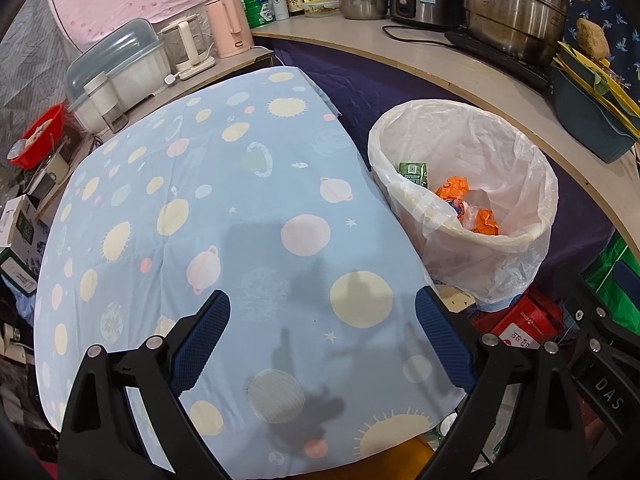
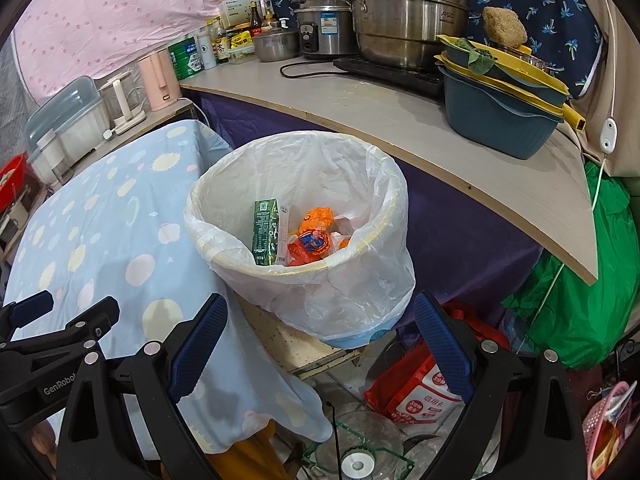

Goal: Collect trash

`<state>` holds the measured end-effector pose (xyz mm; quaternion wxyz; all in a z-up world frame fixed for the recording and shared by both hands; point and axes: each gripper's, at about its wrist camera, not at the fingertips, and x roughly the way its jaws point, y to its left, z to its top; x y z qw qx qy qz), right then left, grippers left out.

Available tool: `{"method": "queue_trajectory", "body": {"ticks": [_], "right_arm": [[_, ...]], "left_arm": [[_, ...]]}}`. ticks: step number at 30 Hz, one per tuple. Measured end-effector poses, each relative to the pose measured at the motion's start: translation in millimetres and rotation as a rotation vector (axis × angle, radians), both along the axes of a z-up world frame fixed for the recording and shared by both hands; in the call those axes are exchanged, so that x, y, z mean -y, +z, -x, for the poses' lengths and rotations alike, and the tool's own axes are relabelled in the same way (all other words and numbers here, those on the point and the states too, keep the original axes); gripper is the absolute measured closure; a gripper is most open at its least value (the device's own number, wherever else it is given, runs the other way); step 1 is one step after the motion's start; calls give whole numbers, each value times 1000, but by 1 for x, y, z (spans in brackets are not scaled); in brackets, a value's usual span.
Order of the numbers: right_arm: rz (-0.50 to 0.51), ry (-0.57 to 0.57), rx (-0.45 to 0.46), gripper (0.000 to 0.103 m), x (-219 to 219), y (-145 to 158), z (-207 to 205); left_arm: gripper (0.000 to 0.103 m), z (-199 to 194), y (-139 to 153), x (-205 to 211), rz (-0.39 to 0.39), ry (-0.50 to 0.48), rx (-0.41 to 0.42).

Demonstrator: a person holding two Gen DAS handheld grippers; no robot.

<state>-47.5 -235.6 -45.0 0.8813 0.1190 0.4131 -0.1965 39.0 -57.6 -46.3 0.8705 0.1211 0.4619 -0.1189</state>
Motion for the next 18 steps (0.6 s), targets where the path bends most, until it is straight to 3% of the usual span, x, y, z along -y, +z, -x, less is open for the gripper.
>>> {"method": "queue_trajectory", "body": {"ticks": [18], "right_arm": [[1, 7, 4, 12, 0, 1, -2]], "left_arm": [[14, -1, 1, 0, -4, 3, 6]]}}
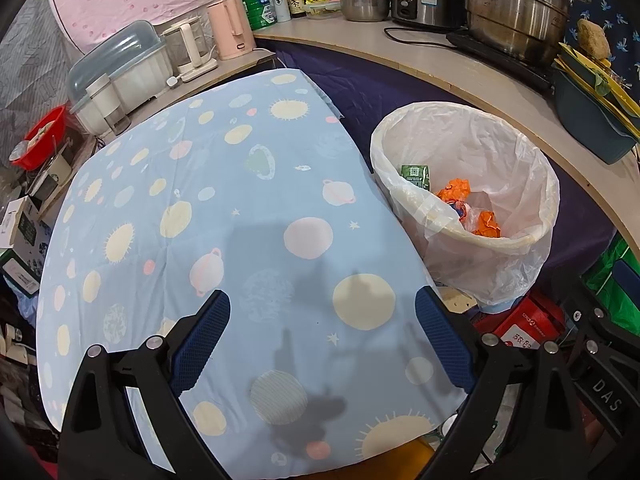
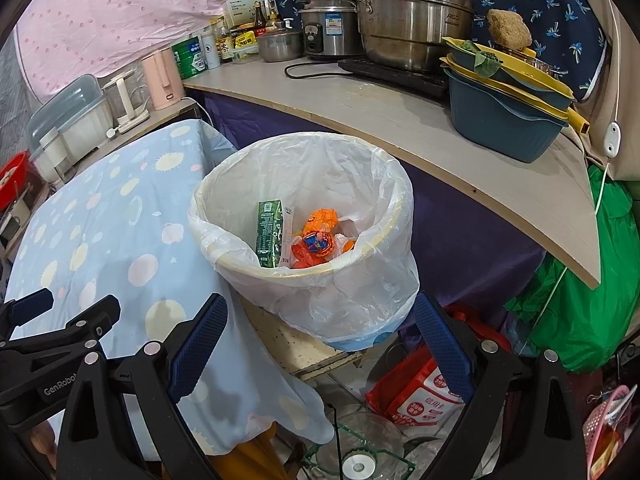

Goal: Collect trash

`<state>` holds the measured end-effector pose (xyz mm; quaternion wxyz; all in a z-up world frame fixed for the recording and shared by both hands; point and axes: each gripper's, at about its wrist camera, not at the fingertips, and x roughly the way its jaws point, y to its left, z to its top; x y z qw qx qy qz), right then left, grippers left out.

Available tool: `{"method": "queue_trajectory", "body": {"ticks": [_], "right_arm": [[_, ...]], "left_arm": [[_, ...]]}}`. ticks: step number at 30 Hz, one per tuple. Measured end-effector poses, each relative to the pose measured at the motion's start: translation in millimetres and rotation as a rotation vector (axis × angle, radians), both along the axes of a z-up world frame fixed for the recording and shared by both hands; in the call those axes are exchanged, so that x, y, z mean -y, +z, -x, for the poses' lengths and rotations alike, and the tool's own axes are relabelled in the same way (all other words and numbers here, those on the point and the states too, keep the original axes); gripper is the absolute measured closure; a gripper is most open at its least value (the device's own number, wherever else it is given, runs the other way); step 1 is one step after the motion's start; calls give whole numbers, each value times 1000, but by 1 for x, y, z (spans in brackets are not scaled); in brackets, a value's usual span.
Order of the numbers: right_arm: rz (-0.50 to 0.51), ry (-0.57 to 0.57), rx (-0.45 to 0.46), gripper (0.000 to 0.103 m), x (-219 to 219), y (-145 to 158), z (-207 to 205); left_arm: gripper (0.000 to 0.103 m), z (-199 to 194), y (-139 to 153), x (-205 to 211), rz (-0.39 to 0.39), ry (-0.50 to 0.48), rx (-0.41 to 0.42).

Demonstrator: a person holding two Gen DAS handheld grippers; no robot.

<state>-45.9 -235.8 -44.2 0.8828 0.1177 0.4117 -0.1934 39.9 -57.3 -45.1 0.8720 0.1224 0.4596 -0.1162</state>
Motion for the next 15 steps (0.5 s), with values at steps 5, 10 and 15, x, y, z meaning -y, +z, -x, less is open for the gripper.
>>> {"method": "queue_trajectory", "body": {"ticks": [5, 10, 15], "right_arm": [[0, 1, 2, 12, -1, 0, -1], [1, 0, -1, 12, -1, 0, -1], [0, 2, -8, 12, 0, -1, -4]], "left_arm": [[14, 0, 2, 0, -2, -4, 7], [14, -1, 3, 0, -2, 3, 12], [13, -6, -1, -2, -2, 8, -4]]}}
